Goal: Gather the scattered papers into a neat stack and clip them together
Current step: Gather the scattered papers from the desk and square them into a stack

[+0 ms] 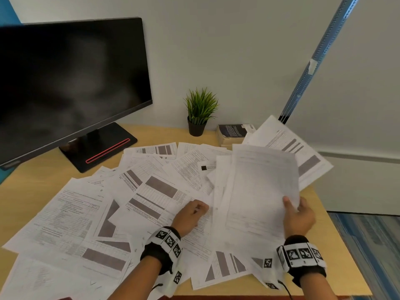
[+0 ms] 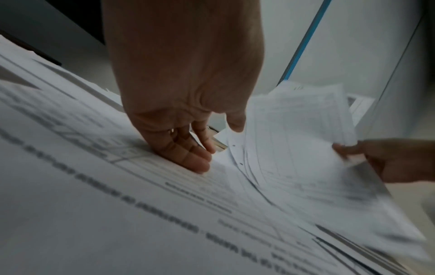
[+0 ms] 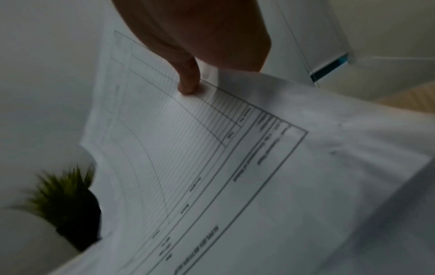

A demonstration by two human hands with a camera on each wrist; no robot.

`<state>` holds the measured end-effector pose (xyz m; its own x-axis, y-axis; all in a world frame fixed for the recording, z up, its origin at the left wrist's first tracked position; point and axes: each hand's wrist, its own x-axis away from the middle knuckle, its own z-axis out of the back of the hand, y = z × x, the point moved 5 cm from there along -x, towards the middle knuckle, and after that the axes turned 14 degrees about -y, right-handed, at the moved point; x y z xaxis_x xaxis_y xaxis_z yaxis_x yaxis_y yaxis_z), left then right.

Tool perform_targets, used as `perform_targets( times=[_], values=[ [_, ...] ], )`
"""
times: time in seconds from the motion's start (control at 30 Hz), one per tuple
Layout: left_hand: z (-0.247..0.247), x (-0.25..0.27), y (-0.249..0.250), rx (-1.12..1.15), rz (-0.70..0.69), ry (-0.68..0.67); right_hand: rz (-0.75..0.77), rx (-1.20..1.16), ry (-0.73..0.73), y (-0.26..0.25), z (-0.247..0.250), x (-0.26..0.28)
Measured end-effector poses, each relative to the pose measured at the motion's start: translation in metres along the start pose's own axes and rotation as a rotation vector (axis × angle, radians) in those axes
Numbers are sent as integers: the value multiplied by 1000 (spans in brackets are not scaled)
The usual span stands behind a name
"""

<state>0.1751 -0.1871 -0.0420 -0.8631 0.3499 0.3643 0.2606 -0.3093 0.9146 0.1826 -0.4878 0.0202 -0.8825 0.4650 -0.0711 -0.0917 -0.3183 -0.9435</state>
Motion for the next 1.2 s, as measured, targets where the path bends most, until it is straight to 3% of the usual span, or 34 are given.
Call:
perform_targets(
  times=[0.1, 0.2, 0.3, 0.4, 0.5, 0.6, 0.77, 0.83, 0.97, 1.03, 1.1, 1.2],
  values=[
    [-1, 1, 4, -13, 42, -23, 117, -89, 59, -29, 25, -7],
    [-2, 3, 22, 85, 144, -97, 168, -187, 26, -58, 44, -19],
    [6, 8, 63, 299, -36, -100, 143, -239, -126, -77, 45, -26],
    [35, 16, 89, 529, -244, 125, 98, -245, -276, -84, 27, -19],
    [52, 25, 97, 419, -326, 215, 39, -257, -356, -71, 1, -4],
    [55, 29, 69, 329, -241, 305, -35, -260, -369, -42, -25, 11],
    [53, 38, 10, 583, -21, 346, -243, -70, -368, 19, -58, 29],
    [56, 42, -3, 499, -37, 347, -285, -37, -389, 25, -64, 35],
    [62, 48, -24, 355, -36, 482, -457, -137, -655, 31, -79, 54],
    [60, 52, -32, 384, -4, 557, -491, -68, -764, 35, -82, 61],
    [57, 53, -39, 449, 38, 589, -453, 8, -725, 37, -78, 62],
    [58, 59, -50, 566, 149, 581, -390, 59, -534, 40, -66, 57]
  ],
)
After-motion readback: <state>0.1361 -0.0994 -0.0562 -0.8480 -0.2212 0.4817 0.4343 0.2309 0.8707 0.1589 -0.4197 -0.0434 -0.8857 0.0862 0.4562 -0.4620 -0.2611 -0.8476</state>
